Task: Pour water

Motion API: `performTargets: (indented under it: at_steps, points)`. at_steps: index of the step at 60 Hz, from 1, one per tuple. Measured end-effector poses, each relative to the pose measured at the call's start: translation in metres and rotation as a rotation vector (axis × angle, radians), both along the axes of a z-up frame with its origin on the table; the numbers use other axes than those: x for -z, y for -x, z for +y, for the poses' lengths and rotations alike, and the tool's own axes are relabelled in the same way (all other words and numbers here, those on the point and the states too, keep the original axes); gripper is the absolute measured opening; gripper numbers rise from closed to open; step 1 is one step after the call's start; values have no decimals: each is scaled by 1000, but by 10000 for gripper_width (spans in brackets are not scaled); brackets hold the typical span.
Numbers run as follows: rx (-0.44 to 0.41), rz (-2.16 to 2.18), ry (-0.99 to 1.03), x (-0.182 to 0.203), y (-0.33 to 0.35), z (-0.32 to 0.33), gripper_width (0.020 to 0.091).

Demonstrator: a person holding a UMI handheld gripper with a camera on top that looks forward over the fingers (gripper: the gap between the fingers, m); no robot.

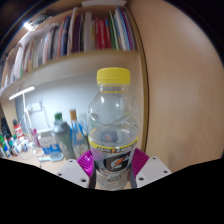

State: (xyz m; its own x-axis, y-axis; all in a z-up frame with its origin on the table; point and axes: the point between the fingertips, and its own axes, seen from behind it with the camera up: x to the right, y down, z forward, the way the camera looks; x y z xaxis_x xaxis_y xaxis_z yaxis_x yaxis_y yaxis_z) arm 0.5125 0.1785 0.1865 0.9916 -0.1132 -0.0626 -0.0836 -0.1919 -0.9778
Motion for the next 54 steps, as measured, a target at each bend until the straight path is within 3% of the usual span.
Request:
performTargets:
  at_steps: [6, 16, 33, 41, 44, 49, 54]
  points:
    - [-46, 77, 87, 83, 7, -4, 495]
    - [-50, -5, 106, 129, 11, -2, 526]
    - [-39, -63, 73, 127, 14, -2, 535]
    - [-37, -65, 115, 130, 14, -4, 580]
    - [-27, -59, 159, 134, 12, -7, 607]
    - [-5, -35, 219, 135, 10, -19, 774]
    - [-5, -15, 247, 131, 16, -34, 857]
